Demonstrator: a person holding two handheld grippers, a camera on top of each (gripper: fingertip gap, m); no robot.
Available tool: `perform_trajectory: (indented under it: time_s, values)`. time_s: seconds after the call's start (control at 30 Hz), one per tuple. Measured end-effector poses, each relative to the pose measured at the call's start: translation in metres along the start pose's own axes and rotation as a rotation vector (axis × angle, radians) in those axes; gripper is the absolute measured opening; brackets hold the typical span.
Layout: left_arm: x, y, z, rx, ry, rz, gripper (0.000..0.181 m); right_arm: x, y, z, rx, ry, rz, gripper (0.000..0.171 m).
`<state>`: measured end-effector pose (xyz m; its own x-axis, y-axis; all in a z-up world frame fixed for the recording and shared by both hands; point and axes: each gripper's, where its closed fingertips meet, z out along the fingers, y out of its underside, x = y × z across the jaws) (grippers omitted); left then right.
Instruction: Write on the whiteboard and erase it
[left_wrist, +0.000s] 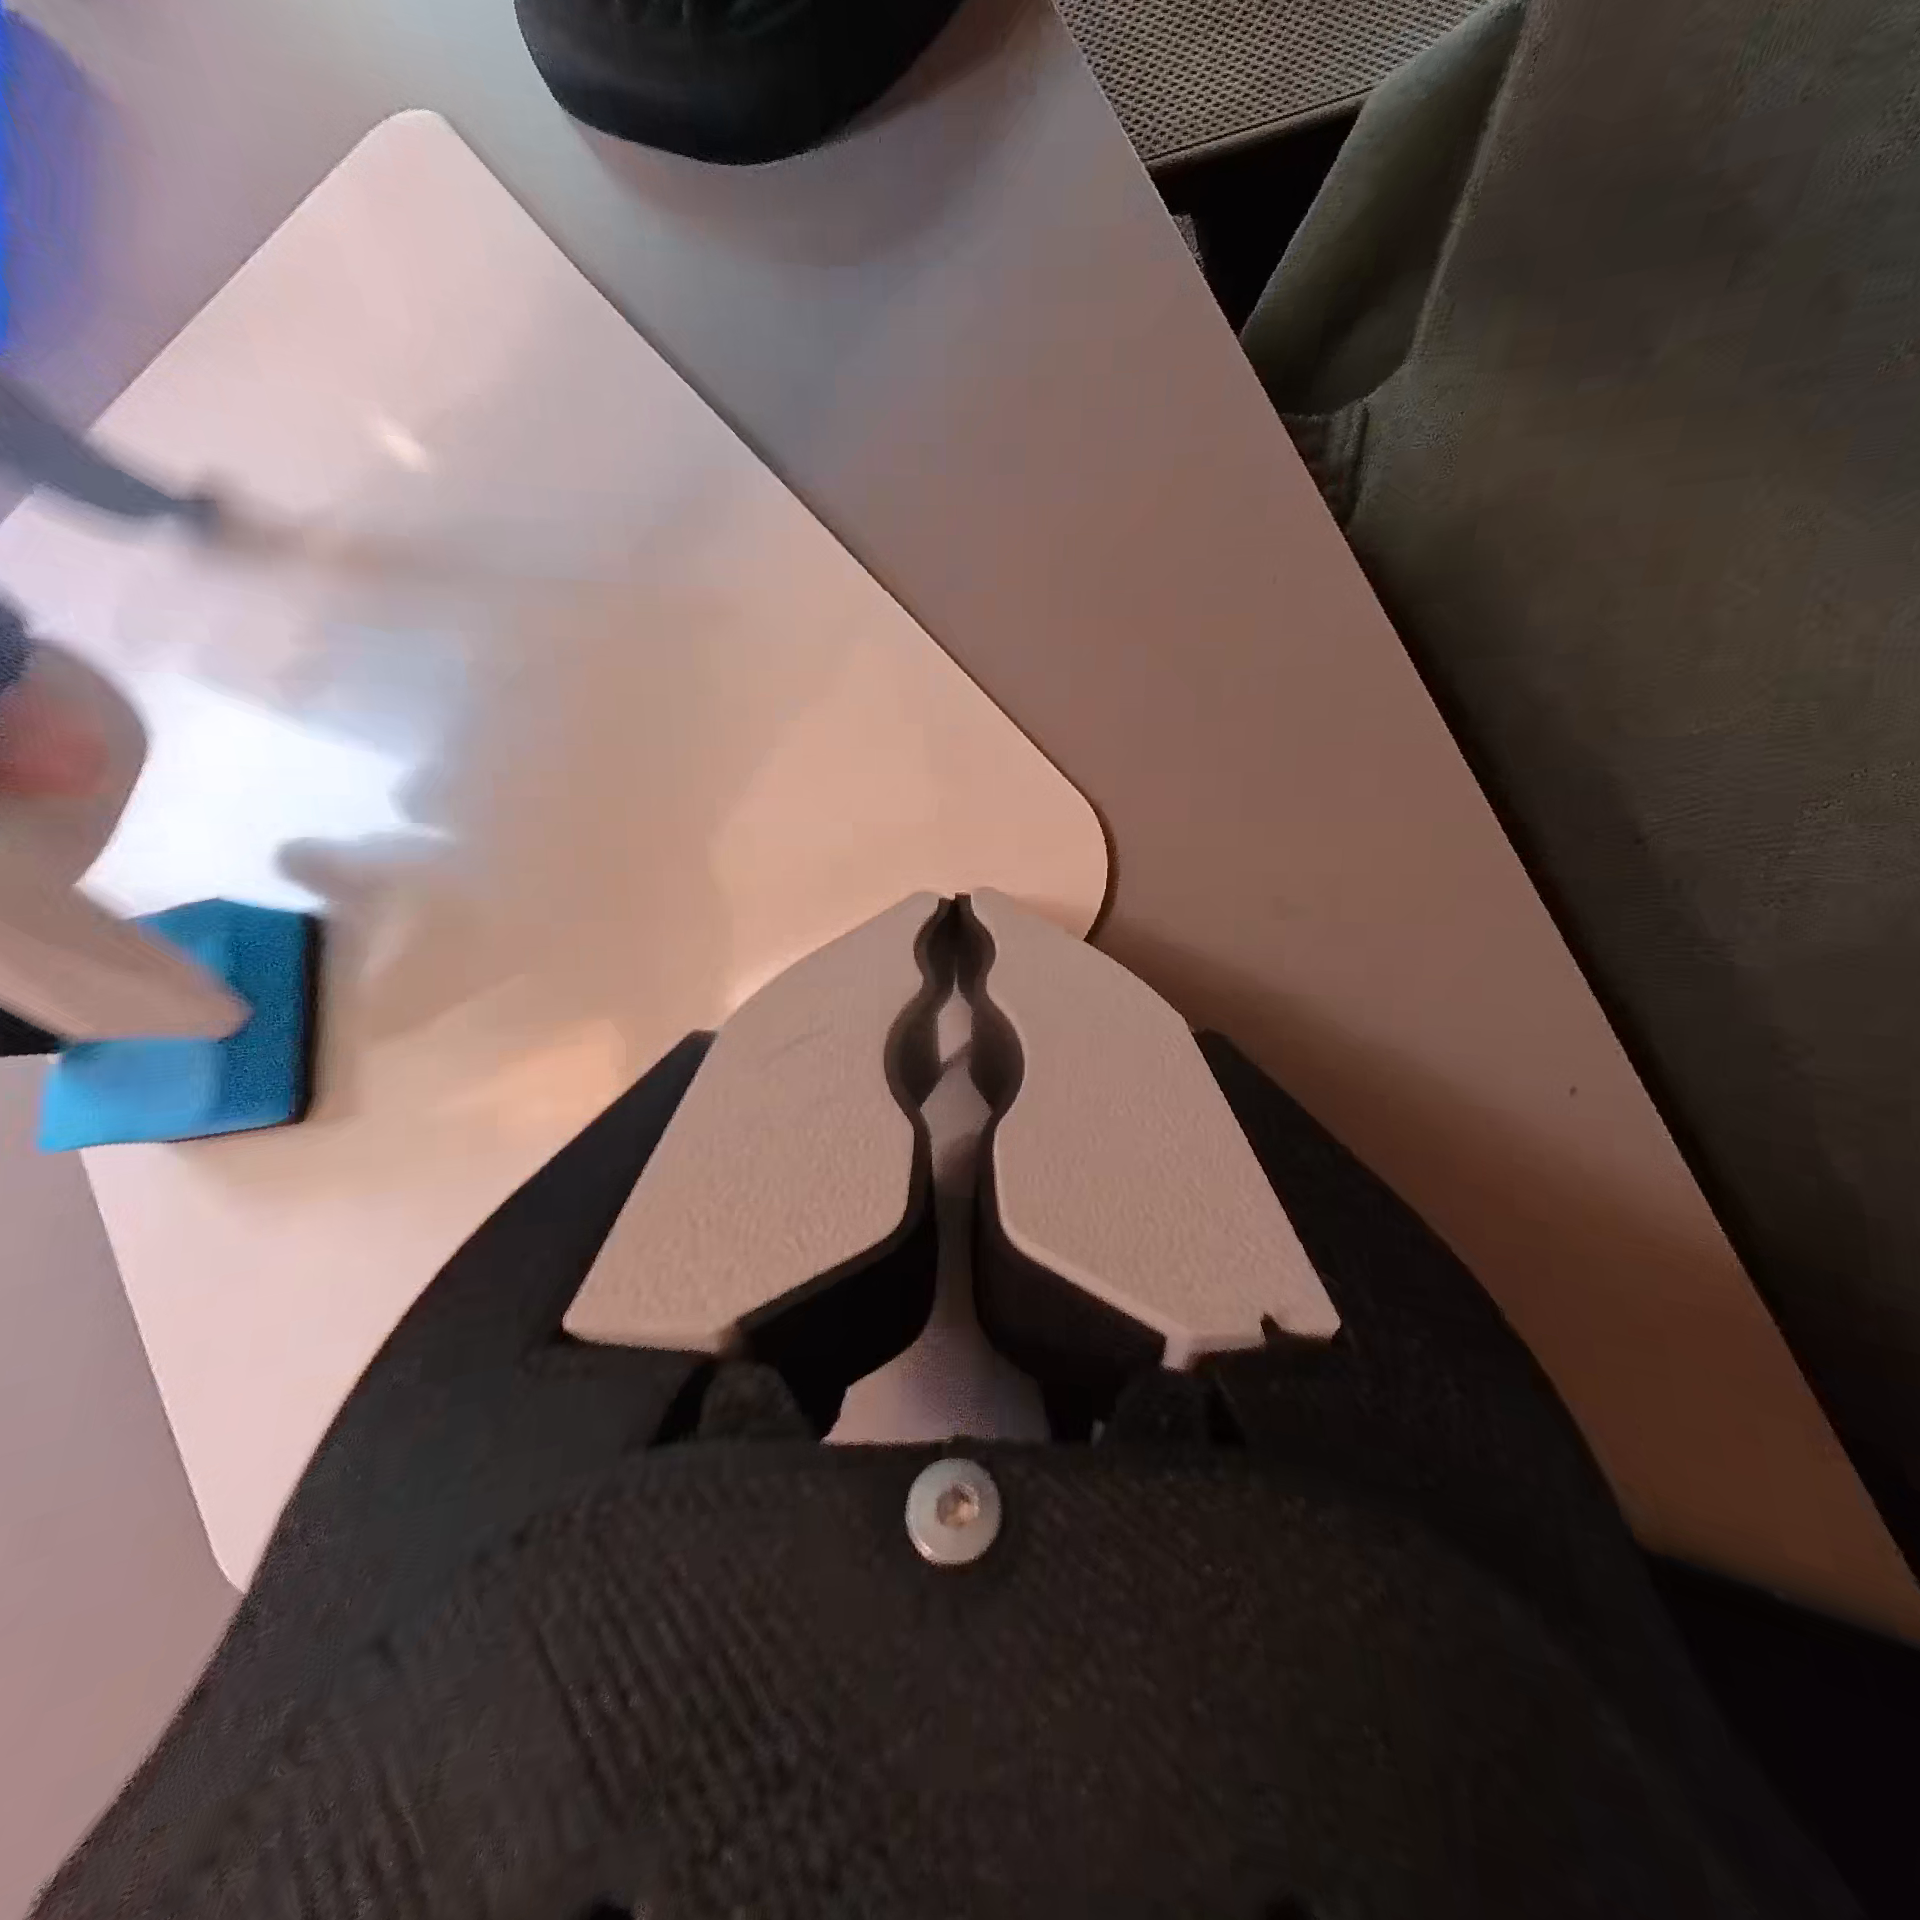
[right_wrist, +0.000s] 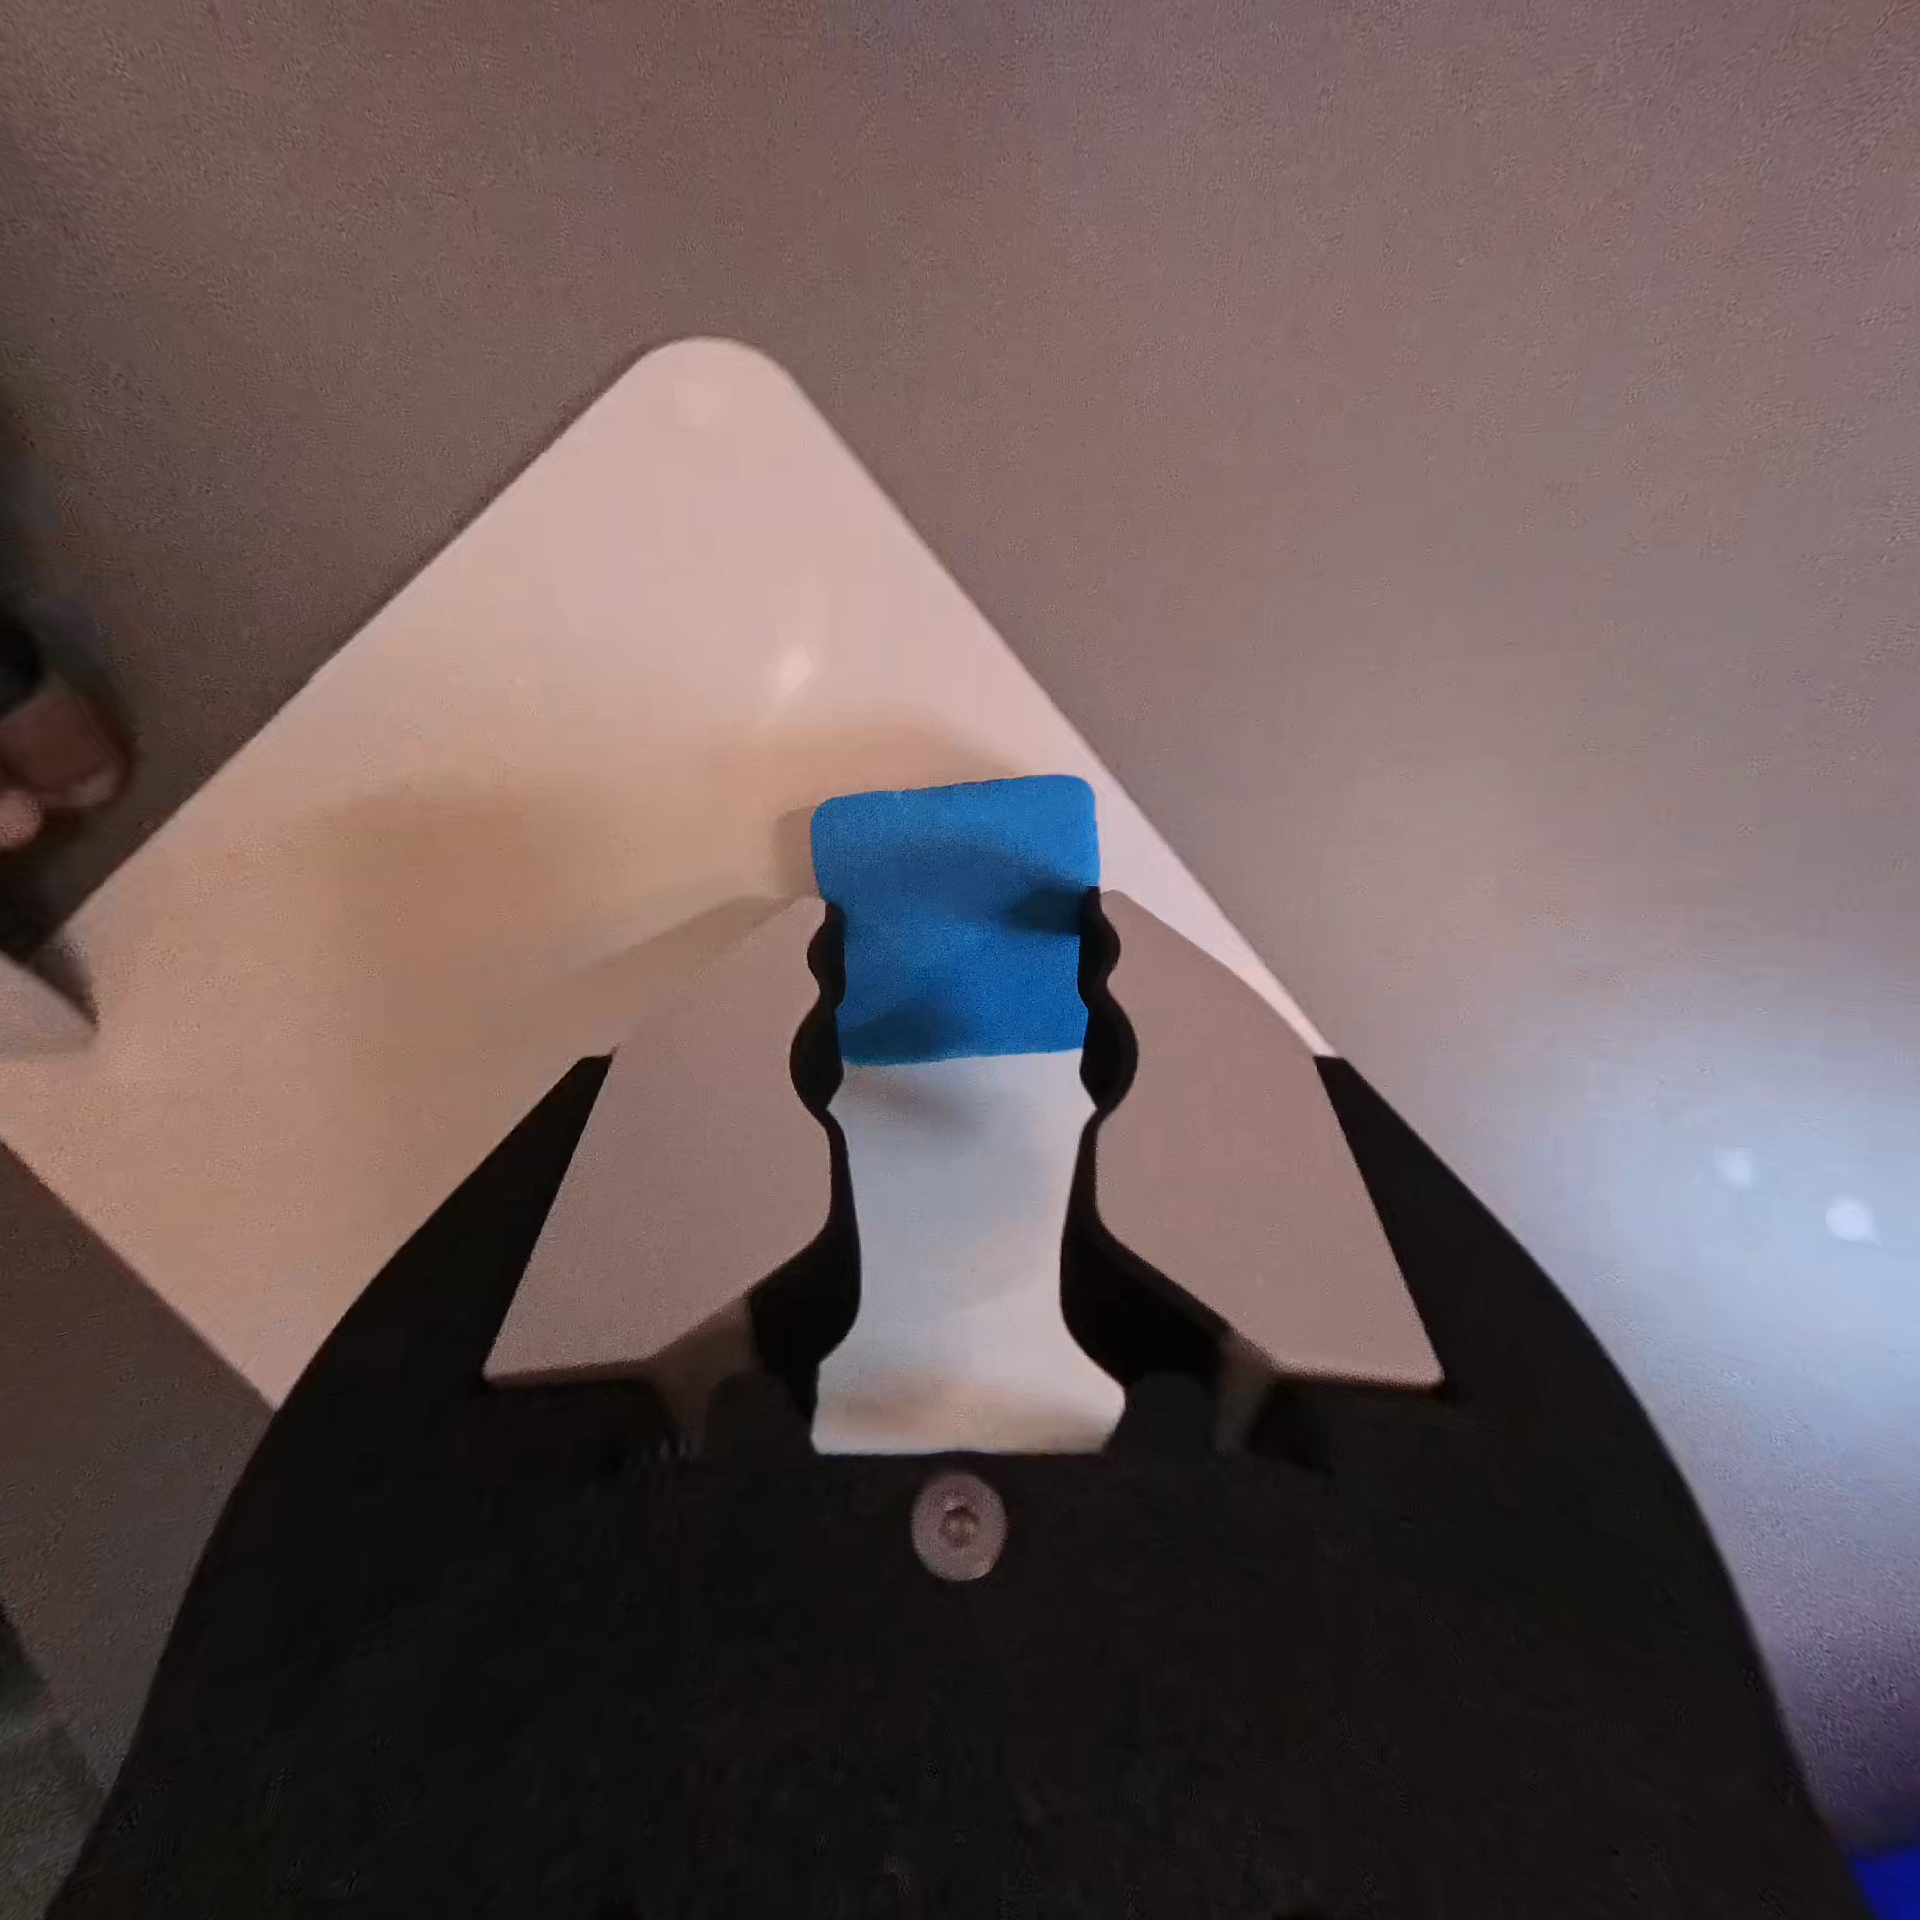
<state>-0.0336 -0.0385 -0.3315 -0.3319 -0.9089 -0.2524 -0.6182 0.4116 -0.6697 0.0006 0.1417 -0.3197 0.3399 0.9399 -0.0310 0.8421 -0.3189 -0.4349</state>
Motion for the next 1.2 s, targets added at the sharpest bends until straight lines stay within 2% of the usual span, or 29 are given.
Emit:
perform_trajectory:
  time_s: [0.07, 0.13, 0.17, 0.23, 0.3, 0.33, 0.4, 0.43, 0.53, 0.57, 0.63, 0.73, 1.03, 1.1, 1.2]
  values:
    - [0.0, 0.0, 0.0, 0.006, 0.014, -0.01, 0.0, -0.048, -0.002, 0.001, -0.017, -0.061, -0.115, 0.044]
    - [-0.001, -0.001, 0.002, 0.005, 0.017, -0.016, 0.0, -0.09, -0.031, 0.016, -0.006, -0.082, -0.262, 0.044]
    - [-0.001, -0.002, 0.002, 0.002, 0.008, -0.011, 0.0, -0.089, -0.045, 0.023, 0.011, -0.074, -0.274, 0.045]
    - [-0.001, -0.002, 0.002, -0.003, -0.011, 0.002, 0.0, -0.038, -0.055, 0.026, 0.043, -0.004, -0.129, 0.045]
    - [-0.001, -0.001, 0.001, -0.003, -0.014, 0.001, 0.0, 0.01, -0.027, 0.011, 0.027, 0.038, 0.011, 0.044]
    - [-0.001, -0.001, 0.001, -0.002, -0.013, 0.002, 0.0, 0.014, -0.009, 0.002, 0.012, 0.042, 0.033, 0.044]
    - [0.0, -0.002, 0.001, 0.002, -0.001, 0.001, 0.0, -0.015, 0.01, -0.006, -0.006, 0.003, -0.015, 0.044]
    - [0.0, -0.002, 0.002, 0.005, 0.004, -0.002, 0.0, -0.039, 0.008, -0.004, -0.01, -0.038, -0.07, 0.044]
    - [0.0, -0.003, 0.003, 0.002, -0.001, -0.004, 0.0, -0.082, -0.033, 0.017, 0.01, -0.08, -0.214, 0.045]
    - [0.0, -0.004, 0.003, -0.002, -0.012, 0.002, 0.0, -0.077, -0.049, 0.024, 0.038, -0.078, -0.202, 0.045]
    - [0.0, -0.004, 0.003, -0.01, -0.027, 0.007, 0.001, -0.039, -0.065, 0.031, 0.073, -0.038, -0.11, 0.045]
    - [0.0, -0.004, 0.003, -0.012, -0.034, 0.007, 0.0, 0.019, -0.029, 0.011, 0.048, 0.05, 0.021, 0.045]
    - [0.001, -0.005, 0.003, -0.008, -0.028, 0.004, 0.001, 0.113, 0.148, -0.079, -0.039, 0.333, 0.425, 0.045]
    - [0.001, -0.005, 0.004, -0.009, -0.027, 0.003, 0.0, 0.119, 0.163, -0.087, -0.035, 0.355, 0.46, 0.045]
    - [0.0, -0.005, 0.004, -0.009, -0.03, -0.002, 0.0, 0.095, 0.15, -0.079, -0.003, 0.301, 0.401, 0.045]
